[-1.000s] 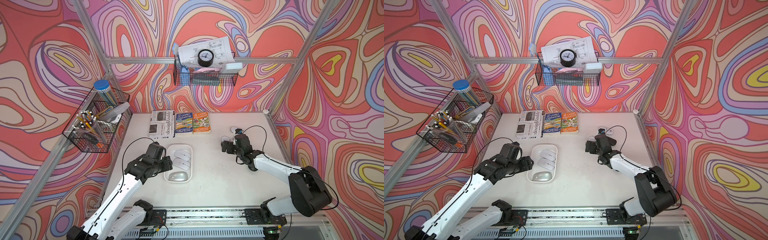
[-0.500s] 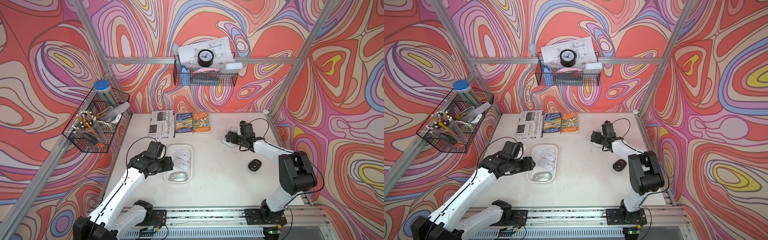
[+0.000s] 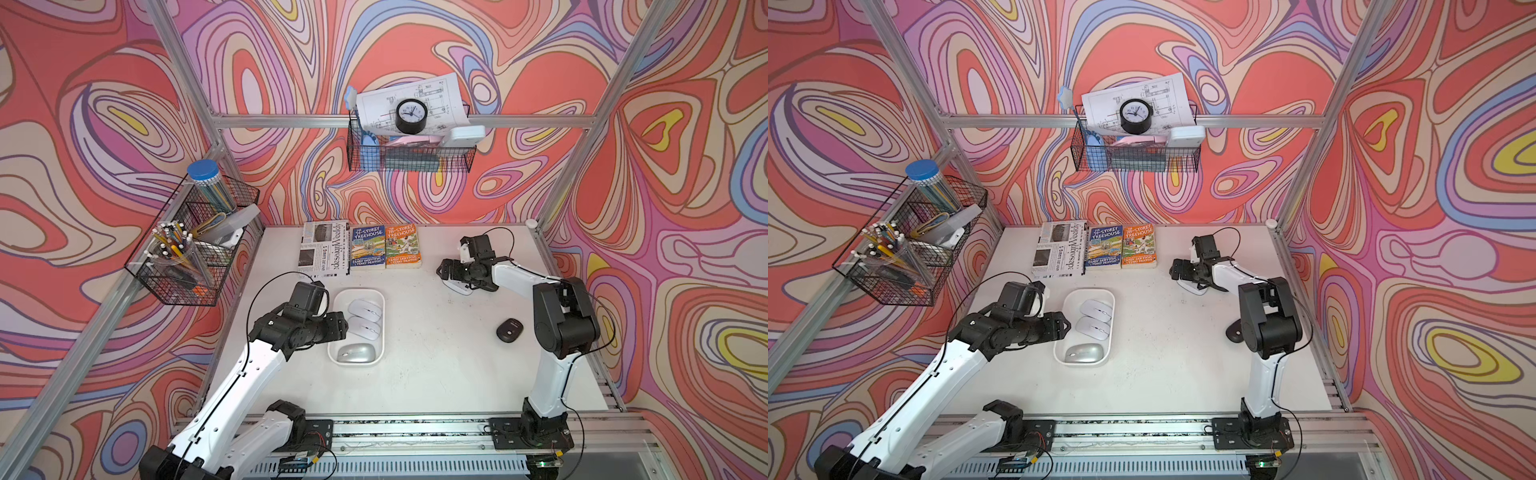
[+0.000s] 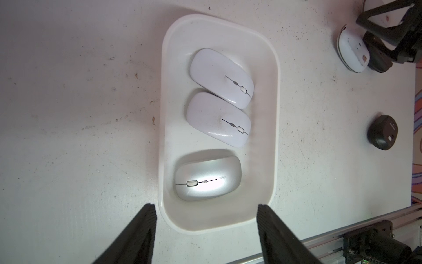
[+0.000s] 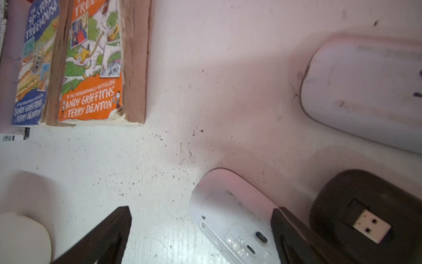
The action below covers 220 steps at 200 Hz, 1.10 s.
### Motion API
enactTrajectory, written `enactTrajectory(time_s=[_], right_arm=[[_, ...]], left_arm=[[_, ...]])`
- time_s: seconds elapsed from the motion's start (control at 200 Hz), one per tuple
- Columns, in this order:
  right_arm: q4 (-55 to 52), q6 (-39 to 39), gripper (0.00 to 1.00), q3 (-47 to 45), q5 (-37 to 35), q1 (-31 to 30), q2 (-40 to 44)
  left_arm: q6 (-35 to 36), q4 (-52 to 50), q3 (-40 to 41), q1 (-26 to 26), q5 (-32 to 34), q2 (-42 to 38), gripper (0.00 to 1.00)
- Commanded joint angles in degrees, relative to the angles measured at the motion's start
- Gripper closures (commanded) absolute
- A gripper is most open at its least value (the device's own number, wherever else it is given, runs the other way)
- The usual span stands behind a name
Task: Put the mouse in the storage box
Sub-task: Pick up the mouse from the center of the board.
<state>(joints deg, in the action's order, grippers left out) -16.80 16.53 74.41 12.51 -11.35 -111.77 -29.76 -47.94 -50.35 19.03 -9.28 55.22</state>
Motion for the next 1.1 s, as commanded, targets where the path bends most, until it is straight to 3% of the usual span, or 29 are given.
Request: enactTrajectory(time_s=[0.0, 0.22, 0.641, 1.097], right_arm=[[-2.49, 0.04, 0.02, -2.48, 1.23, -0.06, 0.34], [-2.32, 1.13, 0.02, -8.53, -0.49, -0.48, 4.07], [-12.53, 3.39, 0.15, -7.87, -18.39, -8.22, 2.83], [-11.04, 6.72, 0.32, -5.68, -17.4, -8.21, -2.14]], left_arm=[[1.09, -0.16, 0.03, -0.55, -0.16, -0.73, 0.32], [1.3, 0.39, 0.29, -0.53, -0.32, -0.38, 0.32], [0.93, 0.53, 0.69, -0.54, -0.12, -1.02, 0.31], [0.48, 0.4, 0.85, -0.48, -0.28, -1.19, 0.31]])
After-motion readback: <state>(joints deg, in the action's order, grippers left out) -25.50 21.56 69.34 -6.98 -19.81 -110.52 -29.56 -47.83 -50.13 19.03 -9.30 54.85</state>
